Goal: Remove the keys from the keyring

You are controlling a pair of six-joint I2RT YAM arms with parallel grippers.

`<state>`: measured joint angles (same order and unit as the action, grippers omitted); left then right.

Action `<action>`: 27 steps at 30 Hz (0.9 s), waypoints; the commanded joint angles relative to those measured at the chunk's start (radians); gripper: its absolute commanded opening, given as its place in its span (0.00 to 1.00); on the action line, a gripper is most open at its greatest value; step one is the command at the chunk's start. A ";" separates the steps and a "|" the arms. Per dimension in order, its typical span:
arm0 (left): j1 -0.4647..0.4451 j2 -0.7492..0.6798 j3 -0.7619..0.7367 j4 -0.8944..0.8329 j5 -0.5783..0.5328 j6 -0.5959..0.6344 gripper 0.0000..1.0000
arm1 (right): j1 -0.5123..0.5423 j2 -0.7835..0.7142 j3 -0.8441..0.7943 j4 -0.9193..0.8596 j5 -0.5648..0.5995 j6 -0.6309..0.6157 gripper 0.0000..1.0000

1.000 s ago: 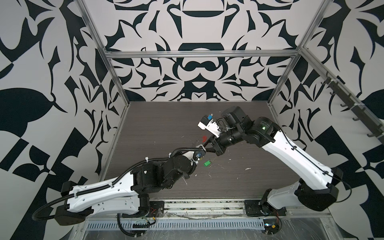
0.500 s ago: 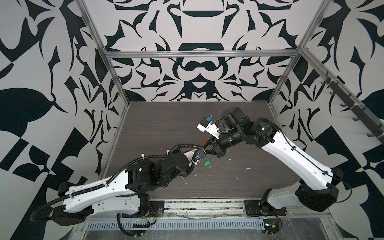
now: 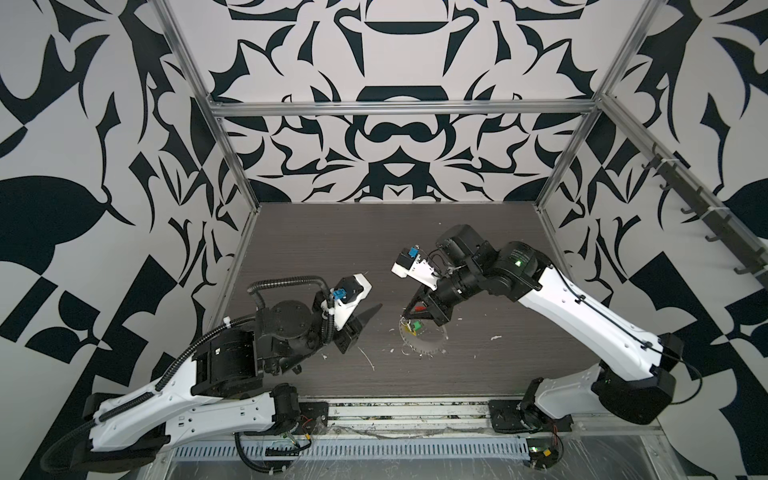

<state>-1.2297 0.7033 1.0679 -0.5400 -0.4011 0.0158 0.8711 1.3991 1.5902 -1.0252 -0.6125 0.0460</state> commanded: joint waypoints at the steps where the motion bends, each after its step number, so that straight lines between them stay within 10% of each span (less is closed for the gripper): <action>1: 0.112 -0.024 -0.065 0.087 0.249 -0.109 0.47 | 0.002 -0.055 -0.009 0.059 -0.046 -0.047 0.00; 10: 0.429 0.030 -0.163 0.307 0.791 -0.295 0.44 | 0.004 -0.109 -0.090 0.193 -0.111 -0.074 0.00; 27: 0.458 0.070 -0.200 0.381 0.970 -0.355 0.42 | 0.005 -0.168 -0.142 0.315 -0.040 -0.028 0.00</action>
<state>-0.7769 0.7685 0.8726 -0.1722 0.5293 -0.3264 0.8722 1.2652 1.4517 -0.7799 -0.6609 0.0013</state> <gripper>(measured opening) 0.423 0.045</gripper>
